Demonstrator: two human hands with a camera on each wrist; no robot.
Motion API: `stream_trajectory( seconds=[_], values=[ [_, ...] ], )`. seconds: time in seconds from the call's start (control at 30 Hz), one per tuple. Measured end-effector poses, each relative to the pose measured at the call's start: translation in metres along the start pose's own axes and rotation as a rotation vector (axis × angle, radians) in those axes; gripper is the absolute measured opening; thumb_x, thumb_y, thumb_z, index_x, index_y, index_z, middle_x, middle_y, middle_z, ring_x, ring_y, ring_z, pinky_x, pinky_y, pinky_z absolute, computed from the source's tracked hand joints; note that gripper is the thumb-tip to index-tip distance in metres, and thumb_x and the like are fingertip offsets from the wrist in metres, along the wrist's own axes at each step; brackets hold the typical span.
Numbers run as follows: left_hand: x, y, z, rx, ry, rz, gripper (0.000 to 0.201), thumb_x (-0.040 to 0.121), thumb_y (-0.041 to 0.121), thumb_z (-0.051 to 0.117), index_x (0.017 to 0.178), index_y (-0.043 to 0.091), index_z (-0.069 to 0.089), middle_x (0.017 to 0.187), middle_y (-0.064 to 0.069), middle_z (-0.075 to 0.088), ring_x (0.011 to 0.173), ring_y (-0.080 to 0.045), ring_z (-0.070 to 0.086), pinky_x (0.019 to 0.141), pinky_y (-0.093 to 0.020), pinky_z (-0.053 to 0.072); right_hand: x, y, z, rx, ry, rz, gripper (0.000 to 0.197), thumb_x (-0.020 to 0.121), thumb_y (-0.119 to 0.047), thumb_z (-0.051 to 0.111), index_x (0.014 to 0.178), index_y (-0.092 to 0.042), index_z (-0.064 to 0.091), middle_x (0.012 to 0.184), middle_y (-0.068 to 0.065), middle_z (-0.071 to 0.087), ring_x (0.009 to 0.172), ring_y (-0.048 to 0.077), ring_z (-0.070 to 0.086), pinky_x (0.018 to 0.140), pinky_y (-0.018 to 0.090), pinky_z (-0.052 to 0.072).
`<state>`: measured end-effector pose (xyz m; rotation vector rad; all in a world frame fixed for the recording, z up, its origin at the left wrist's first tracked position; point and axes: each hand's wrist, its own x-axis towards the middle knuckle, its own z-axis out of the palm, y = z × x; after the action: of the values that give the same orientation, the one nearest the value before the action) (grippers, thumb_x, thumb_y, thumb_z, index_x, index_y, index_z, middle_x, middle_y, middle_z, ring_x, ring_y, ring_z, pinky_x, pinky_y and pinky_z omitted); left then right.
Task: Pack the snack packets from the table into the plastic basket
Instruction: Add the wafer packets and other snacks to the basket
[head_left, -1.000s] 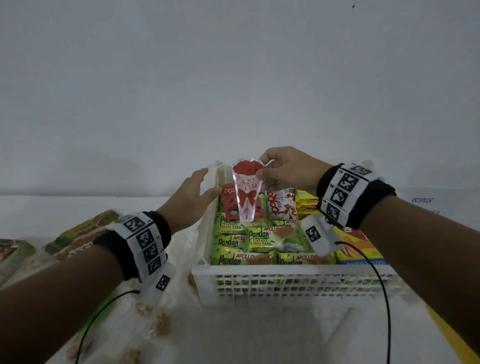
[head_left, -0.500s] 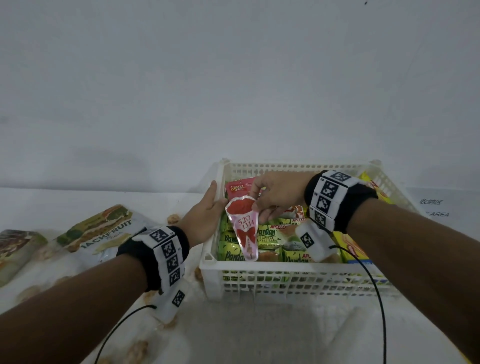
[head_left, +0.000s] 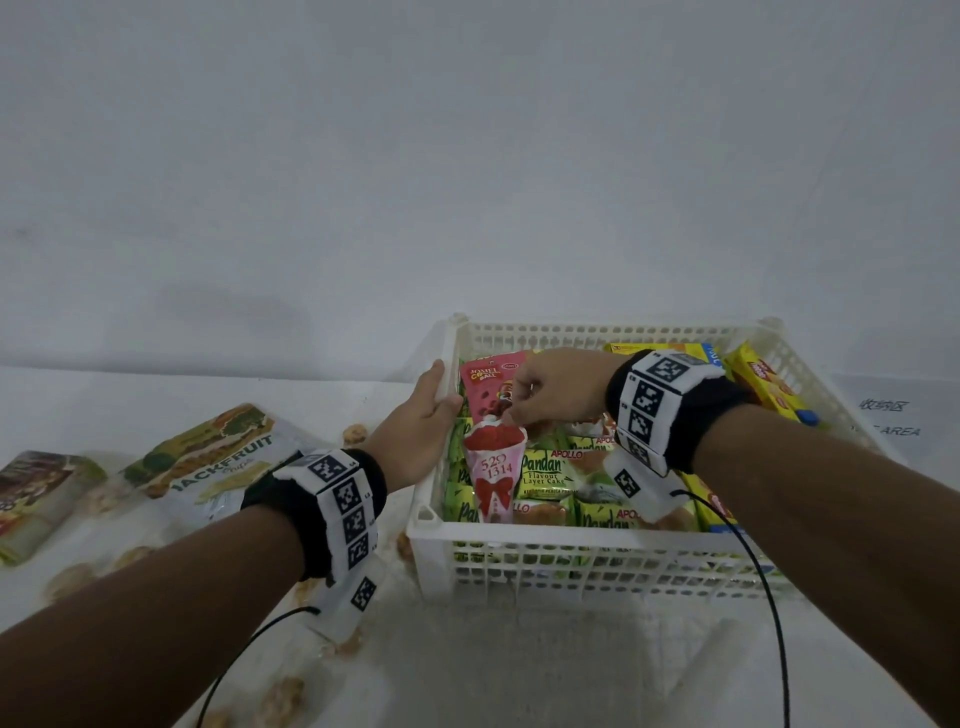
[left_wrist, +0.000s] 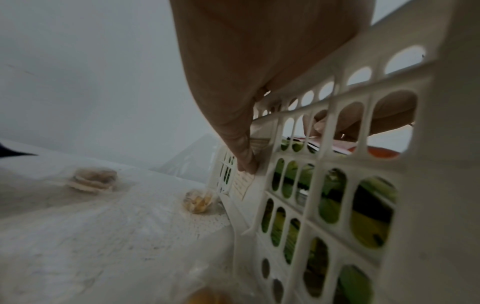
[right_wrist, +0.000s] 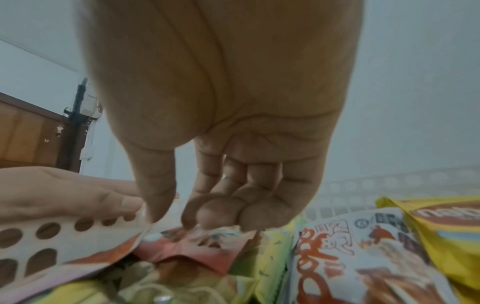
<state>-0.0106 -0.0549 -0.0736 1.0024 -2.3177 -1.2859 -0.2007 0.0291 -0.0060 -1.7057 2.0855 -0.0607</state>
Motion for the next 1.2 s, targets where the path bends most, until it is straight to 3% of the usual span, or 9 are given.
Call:
stream_trajectory(
  seconds=[0.17, 0.3, 0.4, 0.77, 0.93, 1.0, 1.13, 1.2],
  values=[
    [0.001, -0.001, 0.0, 0.0, -0.009, -0.004, 0.064, 0.11, 0.041, 0.03, 0.163, 0.021, 0.001, 0.17, 0.003, 0.009, 0.153, -0.015, 0.019, 0.112, -0.021, 0.019, 0.004, 0.004, 0.0, -0.028, 0.183, -0.001, 0.022, 0.095, -0.042, 0.068, 0.105, -0.022, 0.066, 0.098, -0.009, 0.066, 0.091, 0.013, 0.063, 0.065, 0.022, 0.042],
    [0.001, -0.002, 0.0, -0.005, -0.012, -0.001, 0.064, 0.11, 0.04, 0.031, 0.163, 0.021, 0.001, 0.17, 0.004, 0.008, 0.153, -0.013, 0.016, 0.115, -0.022, 0.017, 0.009, 0.006, 0.001, -0.161, 0.15, -0.047, 0.043, 0.09, -0.043, 0.074, 0.131, -0.033, 0.063, 0.136, -0.006, 0.06, 0.122, 0.02, 0.057, 0.098, 0.035, 0.046],
    [0.0, -0.002, 0.0, -0.013, -0.013, -0.002, 0.064, 0.11, 0.039, 0.031, 0.163, 0.02, 0.001, 0.17, 0.004, 0.007, 0.153, -0.012, 0.015, 0.11, -0.017, 0.016, 0.008, 0.004, 0.0, -0.152, 0.088, -0.061, 0.047, 0.093, -0.043, 0.071, 0.138, -0.04, 0.06, 0.149, -0.007, 0.053, 0.13, 0.02, 0.053, 0.105, 0.035, 0.041],
    [0.001, 0.0, -0.001, 0.016, -0.014, -0.012, 0.064, 0.11, 0.039, 0.031, 0.163, 0.02, 0.001, 0.169, 0.004, 0.01, 0.151, -0.013, 0.02, 0.106, -0.016, 0.018, 0.014, 0.003, 0.0, -0.158, 0.089, -0.023, 0.048, 0.092, -0.05, 0.069, 0.137, -0.037, 0.061, 0.137, -0.004, 0.062, 0.119, 0.019, 0.059, 0.098, 0.034, 0.048],
    [0.002, -0.001, -0.001, 0.037, -0.013, -0.006, 0.064, 0.11, 0.04, 0.031, 0.163, 0.02, 0.001, 0.17, 0.004, 0.006, 0.154, -0.013, 0.014, 0.11, -0.019, 0.015, 0.01, 0.003, -0.009, -0.147, 0.209, -0.003, 0.047, 0.096, -0.056, 0.059, 0.136, -0.032, 0.061, 0.142, -0.004, 0.058, 0.124, 0.018, 0.056, 0.102, 0.039, 0.048],
    [0.002, 0.001, -0.001, 0.045, -0.017, -0.013, 0.066, 0.109, 0.042, 0.032, 0.163, 0.02, 0.002, 0.17, 0.004, 0.007, 0.154, -0.013, 0.013, 0.11, -0.019, 0.015, 0.007, 0.0, -0.013, -0.153, 0.286, 0.007, 0.042, 0.097, -0.054, 0.057, 0.132, -0.03, 0.062, 0.137, -0.002, 0.06, 0.12, 0.019, 0.057, 0.098, 0.039, 0.049],
    [0.0, 0.014, -0.016, 0.184, -0.032, -0.016, 0.075, 0.103, 0.059, 0.034, 0.163, 0.02, 0.01, 0.167, -0.003, 0.024, 0.151, -0.02, 0.029, 0.116, -0.031, 0.025, 0.002, -0.009, -0.022, -0.172, 0.399, 0.0, 0.036, 0.099, -0.051, 0.053, 0.125, -0.029, 0.063, 0.127, 0.0, 0.058, 0.112, 0.02, 0.058, 0.094, 0.041, 0.05],
    [-0.001, 0.019, -0.029, 0.335, 0.014, 0.014, 0.076, 0.102, 0.059, 0.038, 0.162, 0.018, 0.014, 0.164, -0.009, 0.03, 0.147, -0.024, 0.037, 0.118, -0.037, 0.03, 0.0, -0.019, -0.025, -0.169, 0.445, -0.027, 0.034, 0.099, -0.051, 0.051, 0.121, -0.029, 0.064, 0.123, -0.001, 0.058, 0.108, 0.019, 0.058, 0.092, 0.04, 0.05]
  ],
)
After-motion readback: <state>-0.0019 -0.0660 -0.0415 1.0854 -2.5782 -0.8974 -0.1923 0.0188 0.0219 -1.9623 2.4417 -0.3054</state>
